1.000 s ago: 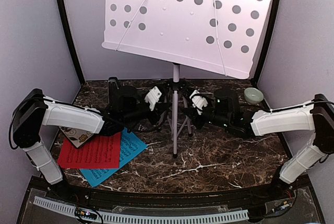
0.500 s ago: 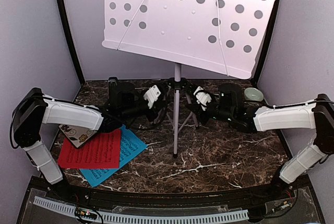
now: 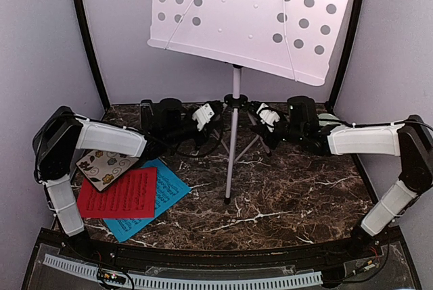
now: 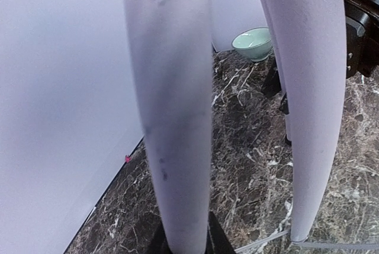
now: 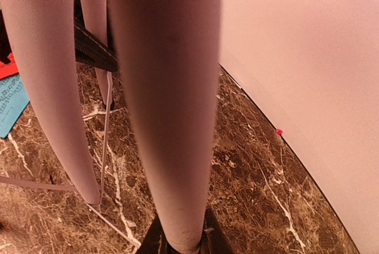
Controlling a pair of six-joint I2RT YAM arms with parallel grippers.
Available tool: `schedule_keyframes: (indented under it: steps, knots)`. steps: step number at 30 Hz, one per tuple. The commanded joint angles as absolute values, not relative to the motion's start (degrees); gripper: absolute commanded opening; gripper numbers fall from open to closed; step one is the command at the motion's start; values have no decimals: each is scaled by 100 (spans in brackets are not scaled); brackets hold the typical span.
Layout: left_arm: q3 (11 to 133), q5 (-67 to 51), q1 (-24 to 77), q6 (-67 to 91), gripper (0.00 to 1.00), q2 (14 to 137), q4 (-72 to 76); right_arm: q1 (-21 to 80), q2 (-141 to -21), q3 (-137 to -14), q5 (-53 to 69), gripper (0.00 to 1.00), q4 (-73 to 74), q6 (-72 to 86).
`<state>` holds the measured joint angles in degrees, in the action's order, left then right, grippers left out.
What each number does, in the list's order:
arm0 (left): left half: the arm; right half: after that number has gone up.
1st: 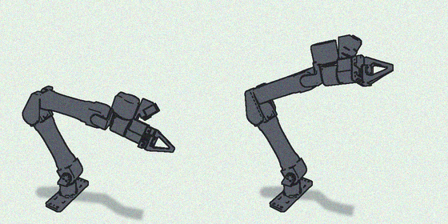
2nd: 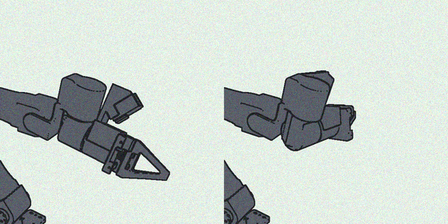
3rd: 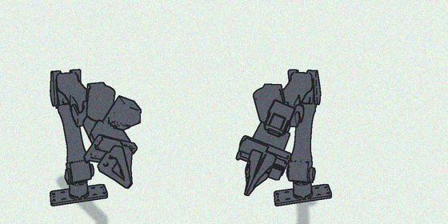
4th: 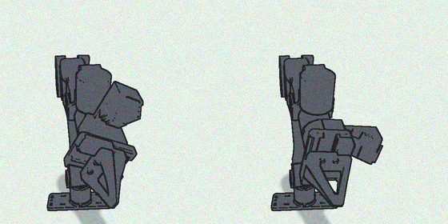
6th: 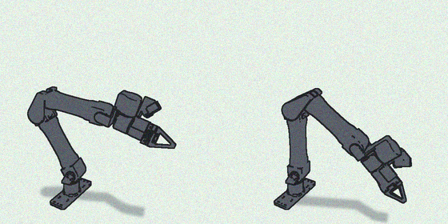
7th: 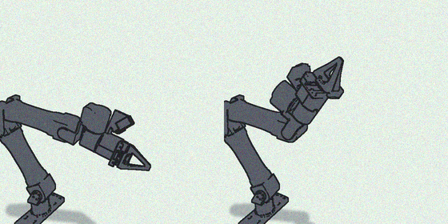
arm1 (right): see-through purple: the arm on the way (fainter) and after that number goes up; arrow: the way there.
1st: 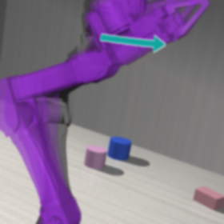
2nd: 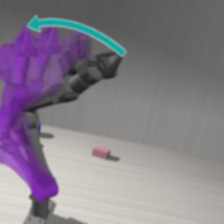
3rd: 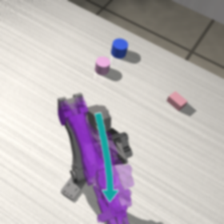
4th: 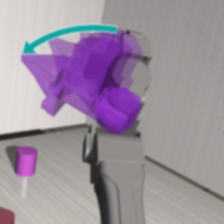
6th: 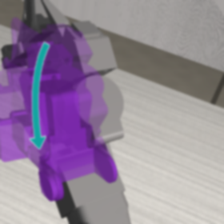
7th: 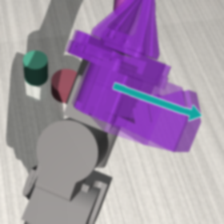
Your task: Set up the instrument practice props
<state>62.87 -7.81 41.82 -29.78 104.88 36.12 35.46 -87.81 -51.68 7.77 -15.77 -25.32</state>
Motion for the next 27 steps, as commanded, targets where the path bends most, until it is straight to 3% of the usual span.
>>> schedule_keyframes:
  steps: [1, 27]
  knots:
    - [6311, 96, 3599, -3739, 0, 10763, 3269, 2788, -8847, -5730, 29, 0, -2109, -2327]
    - [6740, -433, 2984, -3889, 0, 11423, 3238, 2086, -9757, -6565, 468, 0, -1928, -2811]
